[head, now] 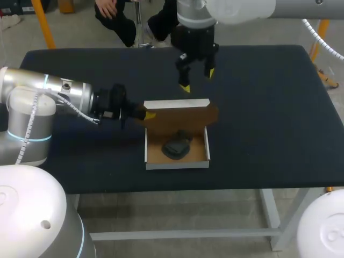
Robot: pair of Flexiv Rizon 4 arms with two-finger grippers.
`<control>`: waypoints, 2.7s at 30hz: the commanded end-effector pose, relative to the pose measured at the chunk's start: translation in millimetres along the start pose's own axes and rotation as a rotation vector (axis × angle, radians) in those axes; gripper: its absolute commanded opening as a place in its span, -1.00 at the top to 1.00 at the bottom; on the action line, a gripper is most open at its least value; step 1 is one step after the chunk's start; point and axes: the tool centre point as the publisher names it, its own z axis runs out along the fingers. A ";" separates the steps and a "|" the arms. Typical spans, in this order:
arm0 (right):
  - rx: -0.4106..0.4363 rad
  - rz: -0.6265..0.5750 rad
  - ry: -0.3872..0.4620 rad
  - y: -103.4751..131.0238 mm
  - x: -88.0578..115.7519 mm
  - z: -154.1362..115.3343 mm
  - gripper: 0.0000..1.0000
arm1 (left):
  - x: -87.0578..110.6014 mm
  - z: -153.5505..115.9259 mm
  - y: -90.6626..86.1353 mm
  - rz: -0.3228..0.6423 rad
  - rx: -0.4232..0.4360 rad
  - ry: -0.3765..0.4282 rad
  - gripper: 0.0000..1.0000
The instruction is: Assemble the packaging by folding the flat box into shape, placing the metal phone stand inside, and closing the box properly
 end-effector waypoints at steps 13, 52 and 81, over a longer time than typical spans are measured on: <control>0.014 0.090 0.069 -15.3 -4.0 4.1 -1.00 | 7.7 3.7 -1.6 0.097 -0.013 -0.035 1.00; 0.024 0.386 0.257 -52.8 7.1 27.7 -1.00 | 18.1 2.3 10.0 0.344 -0.036 -0.121 1.00; 0.044 0.443 0.266 -54.3 5.3 27.7 -1.00 | 22.2 0.0 8.5 0.413 -0.041 -0.159 1.00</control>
